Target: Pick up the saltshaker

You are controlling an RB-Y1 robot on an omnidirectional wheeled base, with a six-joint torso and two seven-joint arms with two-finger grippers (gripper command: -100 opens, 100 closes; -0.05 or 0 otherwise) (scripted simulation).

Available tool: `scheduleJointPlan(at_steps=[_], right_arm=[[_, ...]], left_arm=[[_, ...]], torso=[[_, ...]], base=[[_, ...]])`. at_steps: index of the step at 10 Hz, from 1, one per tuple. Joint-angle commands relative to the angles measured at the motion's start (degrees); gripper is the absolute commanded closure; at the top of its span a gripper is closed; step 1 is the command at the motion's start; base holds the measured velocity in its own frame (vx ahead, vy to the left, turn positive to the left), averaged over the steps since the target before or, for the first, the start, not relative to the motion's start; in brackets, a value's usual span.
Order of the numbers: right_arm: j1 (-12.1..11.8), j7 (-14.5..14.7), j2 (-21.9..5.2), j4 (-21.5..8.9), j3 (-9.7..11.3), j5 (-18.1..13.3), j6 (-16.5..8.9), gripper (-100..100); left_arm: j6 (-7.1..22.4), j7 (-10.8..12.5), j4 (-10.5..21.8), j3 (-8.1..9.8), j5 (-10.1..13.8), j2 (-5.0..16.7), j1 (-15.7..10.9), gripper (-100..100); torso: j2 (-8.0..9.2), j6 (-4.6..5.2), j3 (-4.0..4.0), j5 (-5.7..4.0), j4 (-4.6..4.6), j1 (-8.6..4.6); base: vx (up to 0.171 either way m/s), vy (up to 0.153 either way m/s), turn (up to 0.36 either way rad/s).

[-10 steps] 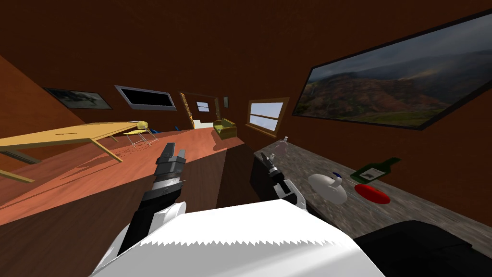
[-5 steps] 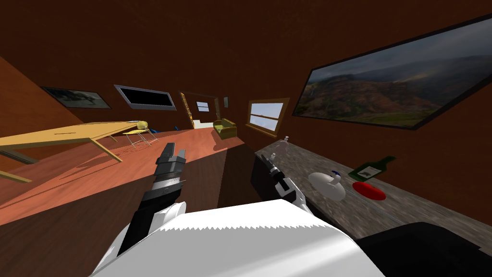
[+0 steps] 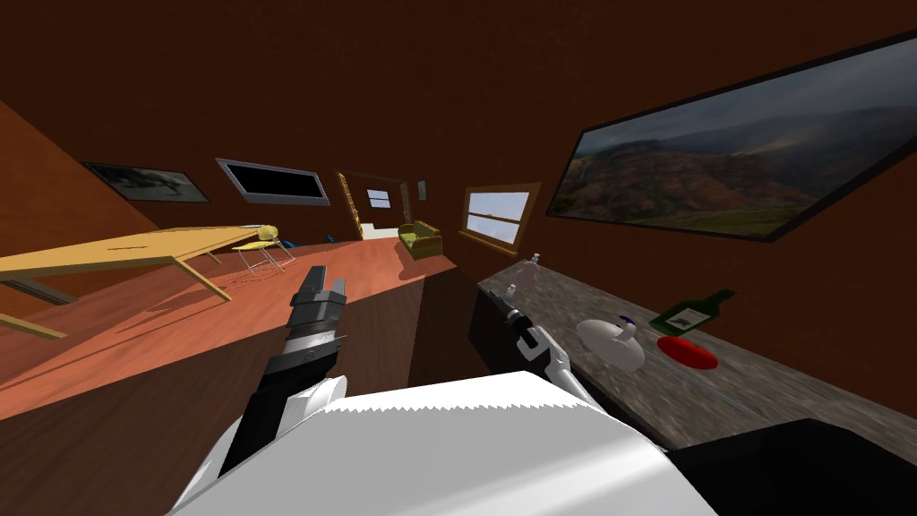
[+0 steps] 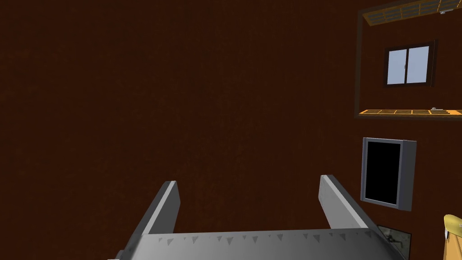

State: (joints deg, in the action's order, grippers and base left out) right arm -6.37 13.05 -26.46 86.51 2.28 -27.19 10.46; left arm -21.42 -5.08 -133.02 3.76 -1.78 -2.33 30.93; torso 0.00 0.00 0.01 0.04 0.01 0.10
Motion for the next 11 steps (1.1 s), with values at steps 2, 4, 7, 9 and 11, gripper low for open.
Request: scheduleJointPlan(at_steps=[2, 4, 7, 9, 11], right_arm=[[1.21, 0.72, -1.52, -2.91, -0.5, -3.29, -1.93, -100], [3.12, 1.59, -3.16, -6.74, -1.11, -7.15, -4.32, -100], [4.81, 2.28, -4.63, -10.34, -1.77, -11.86, -6.66, -100], [6.27, 2.79, -5.92, -13.44, -2.43, -15.27, -8.89, -100], [6.93, 2.99, -6.48, -14.92, -2.75, -17.75, -9.94, -100]], left_arm=[[0.0, 0.0, 0.0, 0.0, 0.0, 0.0, 0.0, 0], [0.0, 0.0, 0.0, 0.0, 0.0, 0.0, 0.0, 0], [0.0, 0.0, 0.0, 0.0, 0.0, 0.0, 0.0, 0], [0.0, 0.0, 0.0, 0.0, 0.0, 0.0, 0.0, 0], [0.0, 0.0, 0.0, 0.0, 0.0, 0.0, 0.0, 0]], torso=[[-0.01, 0.0, -0.01, 0.0, 0.0, 0.0], [-0.01, 0.01, -0.01, -0.01, 0.0, -0.03], [-0.01, 0.01, -0.01, -0.01, 0.0, -0.05], [-0.04, 0.0, -0.02, -0.01, -0.01, -0.09], [-0.05, 0.02, -0.03, -0.03, -0.01, -0.11]], base=[[-0.009, 0.029, 0.017], [-0.008, 0.025, 0.027], [-0.005, 0.017, 0.034], [0.0, 0.008, 0.065], [0.003, 0.002, 0.026]])
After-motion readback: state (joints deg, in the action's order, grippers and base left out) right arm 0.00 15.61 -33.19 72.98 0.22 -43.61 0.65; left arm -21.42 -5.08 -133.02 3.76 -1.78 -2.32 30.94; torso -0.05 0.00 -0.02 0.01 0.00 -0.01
